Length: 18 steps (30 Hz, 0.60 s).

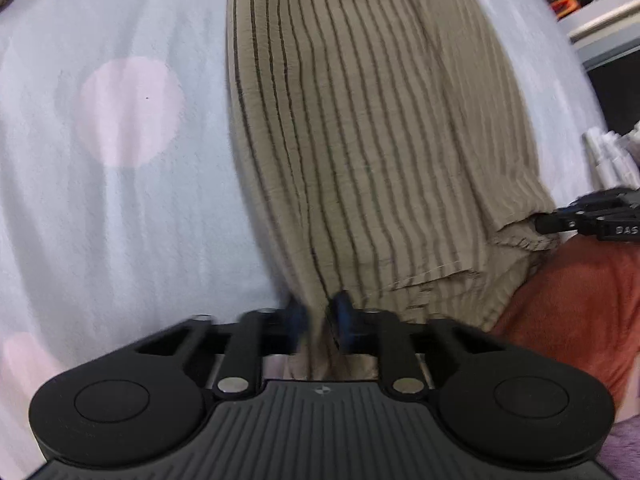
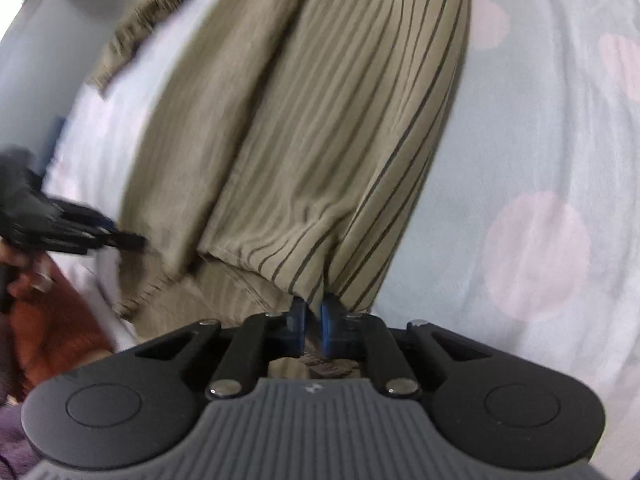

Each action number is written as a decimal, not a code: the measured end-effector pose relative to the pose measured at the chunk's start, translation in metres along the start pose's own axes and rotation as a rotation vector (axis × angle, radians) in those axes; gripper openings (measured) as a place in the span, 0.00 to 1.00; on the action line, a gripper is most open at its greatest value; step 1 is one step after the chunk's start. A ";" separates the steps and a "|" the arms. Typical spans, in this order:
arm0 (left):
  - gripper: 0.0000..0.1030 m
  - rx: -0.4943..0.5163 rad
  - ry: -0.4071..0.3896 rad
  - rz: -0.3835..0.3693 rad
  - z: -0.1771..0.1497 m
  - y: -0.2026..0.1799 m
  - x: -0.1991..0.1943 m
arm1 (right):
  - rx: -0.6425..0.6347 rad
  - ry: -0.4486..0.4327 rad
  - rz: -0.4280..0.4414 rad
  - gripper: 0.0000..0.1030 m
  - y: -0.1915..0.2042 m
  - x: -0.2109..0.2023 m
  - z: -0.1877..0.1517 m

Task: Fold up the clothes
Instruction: 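Grasp the strip hem with both grippers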

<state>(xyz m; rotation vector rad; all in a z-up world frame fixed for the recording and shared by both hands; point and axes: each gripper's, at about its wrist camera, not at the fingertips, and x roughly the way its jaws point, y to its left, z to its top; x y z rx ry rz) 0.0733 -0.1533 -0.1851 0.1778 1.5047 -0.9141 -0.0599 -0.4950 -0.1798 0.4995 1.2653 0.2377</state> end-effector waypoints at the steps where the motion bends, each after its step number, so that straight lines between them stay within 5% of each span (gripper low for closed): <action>1: 0.04 -0.003 -0.021 -0.033 -0.001 0.001 -0.004 | 0.018 -0.035 0.030 0.05 -0.004 -0.006 -0.002; 9: 0.02 0.022 -0.224 -0.286 -0.007 0.003 -0.044 | 0.038 -0.259 0.199 0.05 -0.017 -0.047 -0.011; 18: 0.01 -0.018 -0.419 -0.422 0.013 0.011 -0.078 | -0.009 -0.389 0.197 0.05 -0.026 -0.075 -0.005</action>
